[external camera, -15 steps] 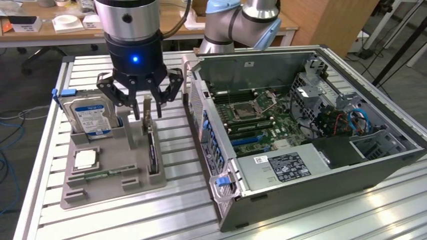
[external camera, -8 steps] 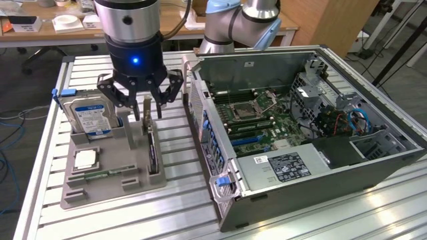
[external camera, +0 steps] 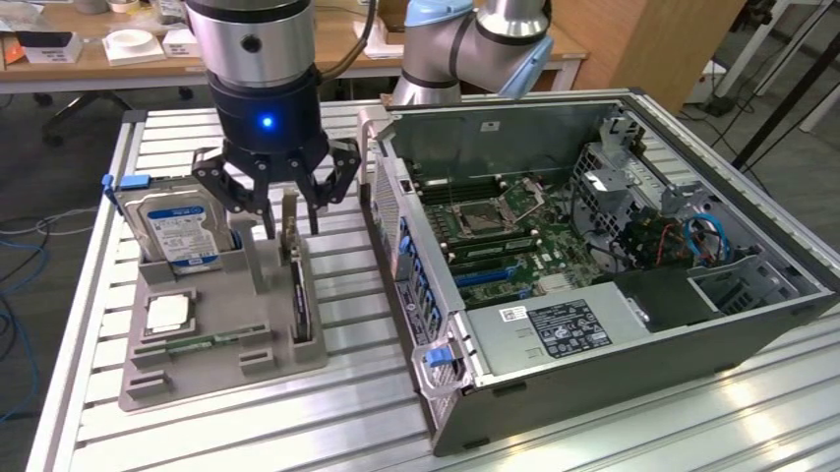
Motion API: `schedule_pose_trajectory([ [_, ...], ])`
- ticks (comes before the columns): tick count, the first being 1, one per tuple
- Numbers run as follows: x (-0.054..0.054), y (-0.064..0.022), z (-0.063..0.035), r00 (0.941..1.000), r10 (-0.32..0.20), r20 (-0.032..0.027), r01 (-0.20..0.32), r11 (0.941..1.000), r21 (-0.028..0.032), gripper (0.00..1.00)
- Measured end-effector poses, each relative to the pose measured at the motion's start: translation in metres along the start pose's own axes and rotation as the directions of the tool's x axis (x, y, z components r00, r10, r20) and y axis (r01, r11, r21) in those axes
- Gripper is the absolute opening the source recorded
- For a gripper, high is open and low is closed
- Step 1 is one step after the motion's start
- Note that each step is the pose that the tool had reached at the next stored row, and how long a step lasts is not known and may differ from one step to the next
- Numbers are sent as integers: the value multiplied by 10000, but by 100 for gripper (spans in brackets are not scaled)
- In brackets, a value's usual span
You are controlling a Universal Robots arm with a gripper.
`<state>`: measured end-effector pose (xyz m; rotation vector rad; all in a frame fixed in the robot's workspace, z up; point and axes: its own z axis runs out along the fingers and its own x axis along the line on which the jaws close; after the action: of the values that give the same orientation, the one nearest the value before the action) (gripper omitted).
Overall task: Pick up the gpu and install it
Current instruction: 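Pick up the gpu and move the gpu toward the slot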
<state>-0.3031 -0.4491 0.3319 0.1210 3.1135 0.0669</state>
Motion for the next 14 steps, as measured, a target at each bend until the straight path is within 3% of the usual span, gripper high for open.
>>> schedule_pose_trajectory([
  [14,1,-4,48,10000,-2,0,2,10000,-1,47],
])
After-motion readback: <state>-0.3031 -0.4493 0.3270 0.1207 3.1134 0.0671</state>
